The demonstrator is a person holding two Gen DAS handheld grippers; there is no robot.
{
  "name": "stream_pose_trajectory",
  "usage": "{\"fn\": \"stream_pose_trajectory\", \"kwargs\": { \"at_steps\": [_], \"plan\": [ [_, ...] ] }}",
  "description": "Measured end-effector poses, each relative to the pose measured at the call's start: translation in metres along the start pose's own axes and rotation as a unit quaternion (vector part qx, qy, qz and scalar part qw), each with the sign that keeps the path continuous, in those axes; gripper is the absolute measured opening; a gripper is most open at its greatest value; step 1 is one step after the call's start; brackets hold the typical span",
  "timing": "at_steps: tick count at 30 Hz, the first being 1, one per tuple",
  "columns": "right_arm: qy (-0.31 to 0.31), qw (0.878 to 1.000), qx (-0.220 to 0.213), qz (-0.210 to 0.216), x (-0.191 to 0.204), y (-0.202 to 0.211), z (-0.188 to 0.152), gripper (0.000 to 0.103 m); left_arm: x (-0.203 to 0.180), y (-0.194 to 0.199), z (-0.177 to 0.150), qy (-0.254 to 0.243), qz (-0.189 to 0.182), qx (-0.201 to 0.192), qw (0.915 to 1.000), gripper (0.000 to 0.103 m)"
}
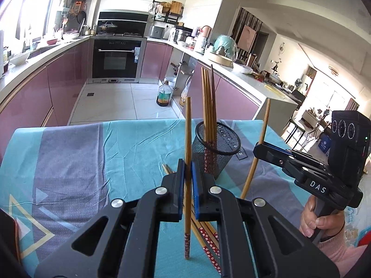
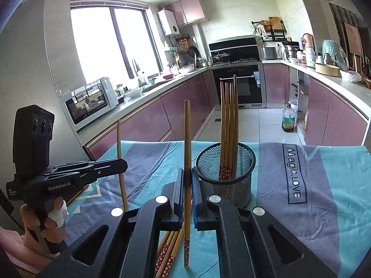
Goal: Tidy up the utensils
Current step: 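Lift both grippers' chopsticks upright over the mesh cup, then lower both held chopsticks into the mesh cup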
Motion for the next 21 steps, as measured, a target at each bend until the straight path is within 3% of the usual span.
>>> {"fn": "stream_pose_trajectory", "kwargs": {
  "at_steps": [21],
  "plan": [
    [0.045, 0.998, -0.053, -0.011, 0.005, 0.030, 0.052, 0.005, -0.017, 0.039, 0.053, 0.001, -0.024, -0.066, 0.9976, 0.007]
  ]
}}
Point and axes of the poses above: each gripper's, at about its wrist camera, not at the fingertips, and y roughly against the way its jaws point, x to its left, z to its top, the point moved 8 cm from there along -y, roughly the way its jaws point, and after that the axes turned 7 degrees about z, right-handed, at the moved point
